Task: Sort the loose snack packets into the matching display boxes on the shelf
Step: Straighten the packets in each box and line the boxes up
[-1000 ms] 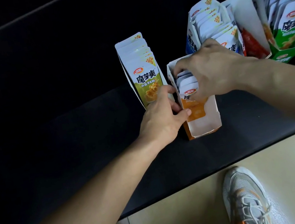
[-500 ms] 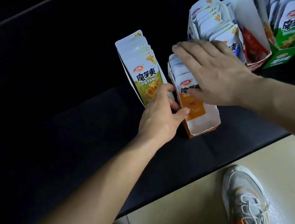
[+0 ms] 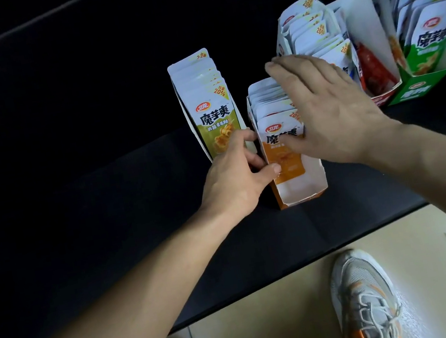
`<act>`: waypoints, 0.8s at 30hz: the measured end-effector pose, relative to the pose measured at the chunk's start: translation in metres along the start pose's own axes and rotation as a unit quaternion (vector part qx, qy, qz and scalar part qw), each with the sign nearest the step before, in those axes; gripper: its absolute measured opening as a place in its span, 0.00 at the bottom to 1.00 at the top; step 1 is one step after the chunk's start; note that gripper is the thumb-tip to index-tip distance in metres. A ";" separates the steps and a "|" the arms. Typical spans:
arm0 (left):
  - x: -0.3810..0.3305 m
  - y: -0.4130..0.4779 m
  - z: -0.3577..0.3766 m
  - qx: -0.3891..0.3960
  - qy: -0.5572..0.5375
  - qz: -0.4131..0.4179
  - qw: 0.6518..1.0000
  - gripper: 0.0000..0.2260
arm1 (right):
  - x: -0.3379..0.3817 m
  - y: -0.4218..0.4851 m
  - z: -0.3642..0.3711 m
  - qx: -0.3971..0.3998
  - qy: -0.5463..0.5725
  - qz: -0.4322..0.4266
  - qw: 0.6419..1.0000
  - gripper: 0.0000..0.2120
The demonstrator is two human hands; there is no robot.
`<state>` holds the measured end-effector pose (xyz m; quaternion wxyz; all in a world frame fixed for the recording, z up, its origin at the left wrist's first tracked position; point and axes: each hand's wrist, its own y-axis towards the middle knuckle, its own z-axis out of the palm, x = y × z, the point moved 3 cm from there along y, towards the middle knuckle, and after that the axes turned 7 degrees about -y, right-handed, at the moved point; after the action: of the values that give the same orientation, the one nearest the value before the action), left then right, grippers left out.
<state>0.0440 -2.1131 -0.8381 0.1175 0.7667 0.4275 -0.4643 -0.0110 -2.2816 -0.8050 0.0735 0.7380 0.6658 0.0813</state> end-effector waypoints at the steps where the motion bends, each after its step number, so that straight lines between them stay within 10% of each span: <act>1: 0.001 -0.001 -0.001 -0.005 -0.003 0.002 1.000 0.25 | -0.001 -0.005 -0.001 -0.014 0.017 0.014 1.000 0.43; 6: 0.005 -0.003 -0.011 -0.037 -0.022 0.018 0.999 0.17 | 0.000 -0.045 -0.002 -0.085 0.109 0.121 0.983 0.30; 14: 0.018 -0.003 -0.044 -0.161 0.027 0.056 0.985 0.05 | 0.014 -0.071 0.027 0.043 0.165 0.166 0.971 0.25; 24: 0.038 0.001 -0.059 -0.174 0.006 -0.031 0.984 0.26 | 0.008 -0.018 0.030 0.069 0.145 0.169 0.973 0.27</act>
<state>0.0890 -2.0589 -0.8370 0.2321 0.7233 0.5264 -0.3819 -0.0209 -2.2723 -0.8382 -0.0896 0.8233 0.5394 0.1526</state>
